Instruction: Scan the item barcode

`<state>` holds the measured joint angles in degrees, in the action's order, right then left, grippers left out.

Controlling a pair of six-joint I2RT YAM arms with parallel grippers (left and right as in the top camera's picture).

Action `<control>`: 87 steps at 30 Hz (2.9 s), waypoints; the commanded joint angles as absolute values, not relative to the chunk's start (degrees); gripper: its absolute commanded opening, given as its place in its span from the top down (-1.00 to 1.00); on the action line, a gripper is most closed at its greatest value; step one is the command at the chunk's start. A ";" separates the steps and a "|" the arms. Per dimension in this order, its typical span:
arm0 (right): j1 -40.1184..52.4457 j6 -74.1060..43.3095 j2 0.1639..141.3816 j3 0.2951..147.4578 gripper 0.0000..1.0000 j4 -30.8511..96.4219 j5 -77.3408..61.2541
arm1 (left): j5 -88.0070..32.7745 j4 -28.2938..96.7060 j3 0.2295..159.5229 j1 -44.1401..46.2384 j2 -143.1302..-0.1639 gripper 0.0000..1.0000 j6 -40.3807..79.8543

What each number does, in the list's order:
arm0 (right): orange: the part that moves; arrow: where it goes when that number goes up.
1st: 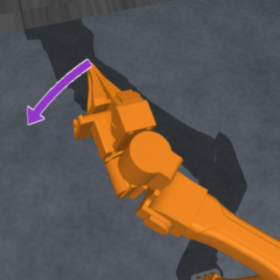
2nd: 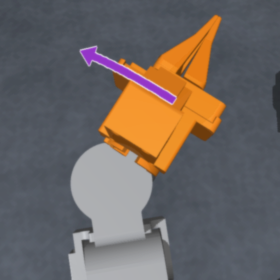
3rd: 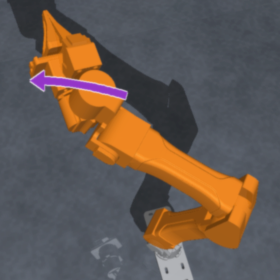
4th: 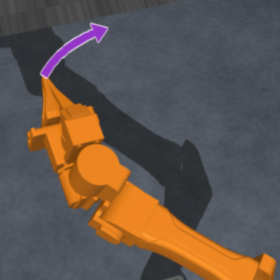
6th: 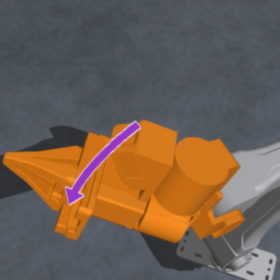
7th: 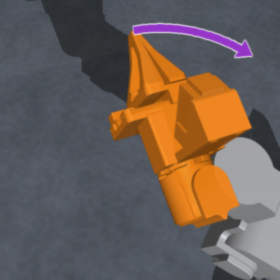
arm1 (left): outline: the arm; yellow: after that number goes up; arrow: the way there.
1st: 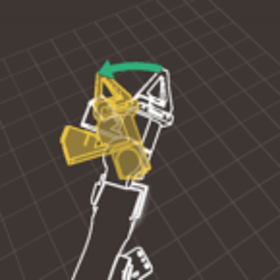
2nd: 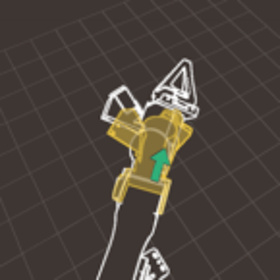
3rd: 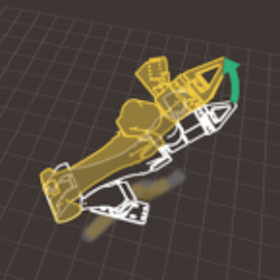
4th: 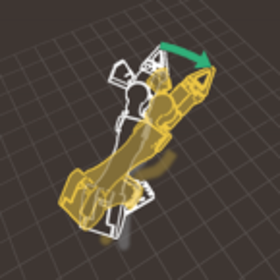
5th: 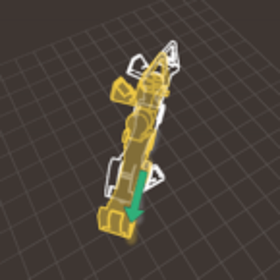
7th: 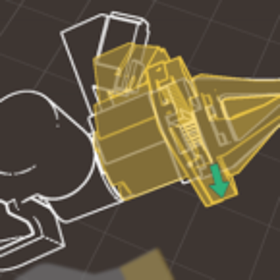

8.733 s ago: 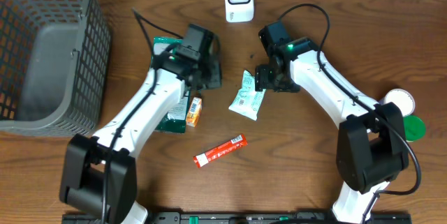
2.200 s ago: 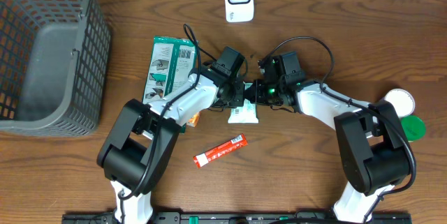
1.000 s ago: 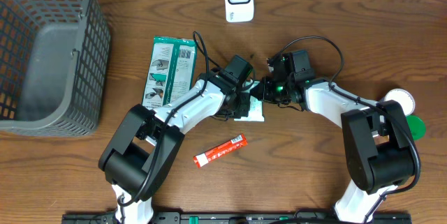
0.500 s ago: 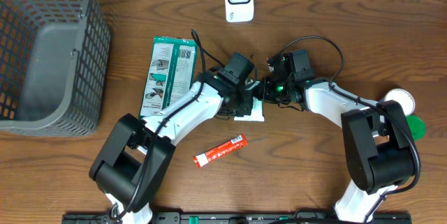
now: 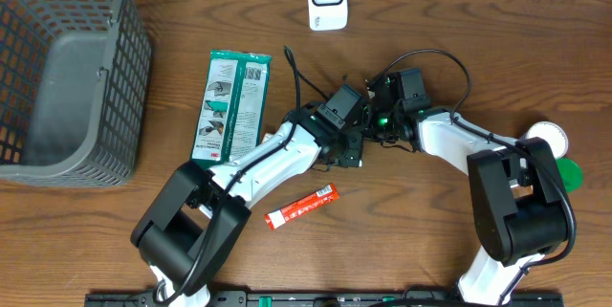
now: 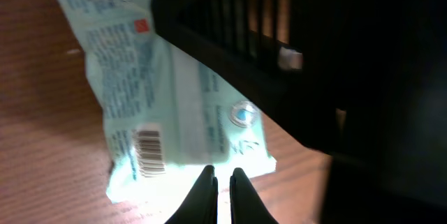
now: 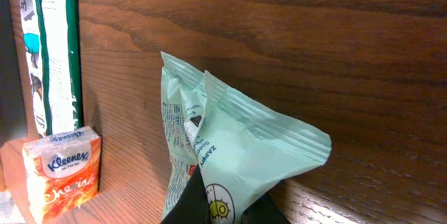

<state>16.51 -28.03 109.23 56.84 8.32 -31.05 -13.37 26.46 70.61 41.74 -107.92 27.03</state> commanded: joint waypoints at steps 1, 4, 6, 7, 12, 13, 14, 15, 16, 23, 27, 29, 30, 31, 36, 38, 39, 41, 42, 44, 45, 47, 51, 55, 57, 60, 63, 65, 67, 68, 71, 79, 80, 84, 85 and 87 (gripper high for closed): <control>16.53 -27.62 107.85 56.55 0.98 8.38 -30.04 | -12.32 26.41 70.28 41.82 -110.93 0.85 28.42; 16.53 -27.62 107.85 56.55 0.98 8.36 -30.04 | -13.04 26.35 70.28 42.06 -112.31 0.85 28.42; 16.53 -27.62 107.85 56.55 0.98 8.36 -30.04 | -13.06 26.24 70.28 42.28 -112.75 0.84 28.40; 16.53 -27.62 107.85 56.55 0.98 8.36 -30.04 | -13.06 26.20 70.28 42.37 -112.77 0.85 28.40; 16.53 -27.81 107.85 56.55 0.98 8.38 -30.04 | -15.22 24.95 70.28 42.57 -112.73 0.85 28.40; 16.53 -27.83 107.85 56.55 0.98 8.38 -30.04 | -16.32 24.88 70.28 42.57 -112.73 0.85 28.40; 16.53 -27.83 107.85 56.55 0.98 8.38 -30.04 | -17.23 24.88 70.28 42.57 -112.73 0.85 28.40; 16.53 -27.83 107.85 56.55 0.98 8.38 -30.04 | -17.67 24.97 70.28 42.59 -112.75 0.85 28.45; 16.53 -27.83 107.85 56.55 0.98 8.38 -30.04 | -17.80 25.36 70.28 42.59 -112.86 0.85 28.69; 16.53 -28.29 107.85 56.55 0.98 8.40 -30.06 | -18.02 27.31 69.41 42.96 -113.08 0.85 29.06; 16.53 -28.29 107.85 56.55 0.98 8.49 -30.06 | -17.30 29.02 69.45 42.74 -112.25 0.85 28.80; 16.53 -28.29 107.85 56.55 0.98 8.51 -30.06 | -15.18 29.23 69.49 42.44 -110.69 0.86 28.80; 16.53 -28.29 107.85 56.55 0.92 8.51 -30.06 | -13.74 29.30 69.49 42.22 -109.67 0.86 28.77; 16.53 -28.27 107.85 56.55 0.84 8.54 -30.06 | -12.58 29.34 69.49 42.06 -108.60 0.85 28.51; 16.53 -28.27 107.85 56.55 0.63 8.80 -30.06 | -9.32 30.35 69.49 41.15 -105.51 0.85 27.68; 16.53 -28.27 107.85 56.55 0.63 8.84 -30.06 | -8.82 30.70 69.43 41.04 -105.75 0.85 27.49; 16.53 -28.27 107.85 56.55 0.62 8.93 -30.06 | -7.92 30.96 69.43 41.06 -105.89 0.86 27.51; 16.53 -28.27 107.85 56.55 0.63 9.34 -30.06 | -6.50 31.07 69.43 41.04 -106.00 0.85 27.51; 16.53 -28.27 107.85 56.55 0.64 9.69 -30.06 | -5.87 31.05 69.43 41.04 -106.00 0.85 27.51; 16.51 -28.27 107.85 56.55 0.73 10.13 -30.06 | -5.06 31.03 69.43 41.04 -106.02 0.85 27.53; 16.47 -28.27 107.85 56.55 0.74 10.22 -30.06 | -5.06 31.03 69.43 41.06 -106.15 0.85 27.55; 16.49 -28.27 107.85 56.55 0.79 10.37 -30.06 | -5.04 31.03 69.43 41.06 -106.56 0.85 27.53; 16.56 -28.29 107.85 56.55 0.90 10.94 -30.06 | -2.07 30.50 69.41 41.06 -107.92 0.85 27.83; 16.53 -28.29 107.85 56.55 0.96 11.00 -30.06 | -1.41 28.45 69.41 41.06 -110.08 0.85 28.25; 16.53 -28.29 107.85 56.55 0.98 11.07 -30.06 | -1.39 27.51 69.41 41.04 -111.46 0.85 28.23; 16.56 -28.29 107.85 56.55 0.98 11.07 -30.06 | -1.02 27.03 69.41 41.04 -112.60 0.85 28.23; 16.53 -28.29 107.85 56.55 0.97 11.11 -30.06 | 3.44 27.11 69.45 40.73 -112.62 0.85 28.36; 16.53 -28.27 107.85 56.55 0.97 11.16 -30.06 | 5.56 27.09 69.63 39.90 -112.55 0.85 29.15; 16.53 -28.29 107.85 56.55 0.97 11.18 -30.06 | 5.61 27.07 69.67 38.72 -112.55 0.85 29.65; 16.53 -28.27 107.85 56.55 0.97 11.18 -30.06 | 5.61 27.16 69.67 38.11 -112.55 0.85 30.22; 16.53 -28.29 107.85 56.55 0.97 11.18 -30.06 | 4.89 27.33 69.67 36.84 -112.55 0.85 30.79; 16.53 -28.27 107.85 56.55 0.97 11.18 -30.06 | 3.46 28.69 70.48 36.01 -109.16 0.85 30.70; 16.53 -28.27 107.85 56.55 0.95 11.18 -30.06 | 3.46 29.04 70.78 36.01 -107.92 0.85 30.72; 16.51 -28.25 107.85 56.55 0.86 11.16 -30.30 | 3.44 29.82 71.61 35.57 -100.12 0.85 30.72; 16.43 -28.25 107.79 56.58 0.98 11.07 -31.46 | 3.44 30.20 71.64 35.31 -97.86 0.85 30.72; 15.68 -27.70 107.20 56.60 0.98 9.56 -37.23 | 3.44 31.70 71.66 34.26 -92.36 0.85 30.72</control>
